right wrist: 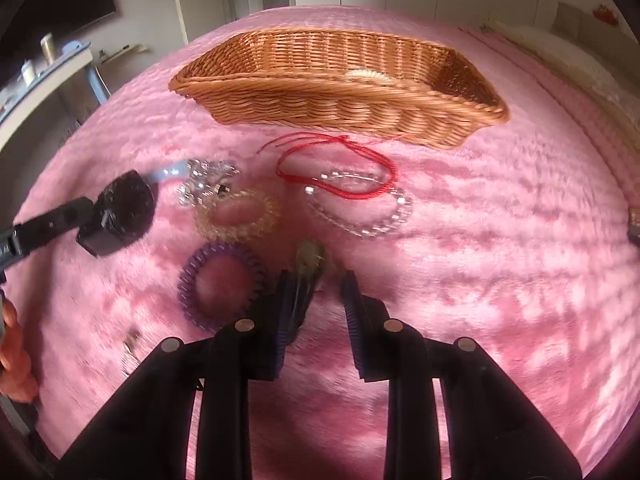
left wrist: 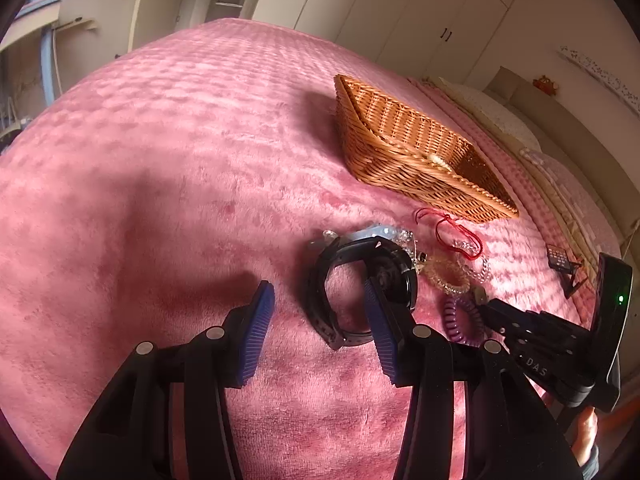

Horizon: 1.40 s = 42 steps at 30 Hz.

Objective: Organize jewelry
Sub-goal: 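Grasp the black watch with the left tool while the right grasps the grey hair clip, then carry the watch and grey clip into the basket and open both tools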

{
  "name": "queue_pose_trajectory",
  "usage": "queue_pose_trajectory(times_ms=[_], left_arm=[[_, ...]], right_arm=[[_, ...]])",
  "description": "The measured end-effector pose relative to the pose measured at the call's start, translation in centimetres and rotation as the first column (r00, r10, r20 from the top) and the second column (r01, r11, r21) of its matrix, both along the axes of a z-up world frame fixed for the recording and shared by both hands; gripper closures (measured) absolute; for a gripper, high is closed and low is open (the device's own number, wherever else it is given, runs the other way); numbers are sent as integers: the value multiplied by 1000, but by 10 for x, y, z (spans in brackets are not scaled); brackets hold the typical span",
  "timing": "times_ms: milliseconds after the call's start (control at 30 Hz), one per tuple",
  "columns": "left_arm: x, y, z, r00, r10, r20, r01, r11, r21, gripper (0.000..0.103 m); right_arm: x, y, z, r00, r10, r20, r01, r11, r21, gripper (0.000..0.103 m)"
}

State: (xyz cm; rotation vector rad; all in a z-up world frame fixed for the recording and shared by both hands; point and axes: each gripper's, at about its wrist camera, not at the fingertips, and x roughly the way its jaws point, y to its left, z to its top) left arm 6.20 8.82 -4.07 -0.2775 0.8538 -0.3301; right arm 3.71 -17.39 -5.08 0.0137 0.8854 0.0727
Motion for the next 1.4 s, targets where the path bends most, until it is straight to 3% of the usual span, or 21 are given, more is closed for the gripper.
queue_pose_trajectory(times_ms=[200,467,500,600,667,833,1067,1167,1400], left_arm=[[1,0,-4,1000,3,-12,-3,1000,-5,59],[14,-9,-7,999,7,-39,-5,999,39,60],[15,-11,-8,999,10,-42,-8,999,51,61],[16,-16,-10,999,17,-44,-13,996,92,78],[14,-18,-11,999,2,-41,2,996,93,89],[7,-24,-11,1000,-2,-9,3,990,142,91],[1,-24,-10,1000,-14,6,13,994,111,93],[1,-25,-10,1000,-13,10,12,993,114,94],[-12,-25,-4,999,-21,45,17,996,86,94]], right_arm=[[-5,-30,-2,999,-33,19,32,999,11,81],[-17,-59,3,998,-47,50,36,979,199,80],[-18,-63,1,997,-56,44,44,973,228,80],[-18,-66,-2,998,-58,28,49,966,255,80],[-15,-62,-4,998,-57,22,50,968,246,80],[-4,-51,-3,999,-51,15,46,974,220,75],[7,-29,-7,997,-70,16,69,995,72,75],[6,-23,-6,998,-60,29,59,998,33,82],[-11,-27,5,993,-19,113,7,994,105,82]])
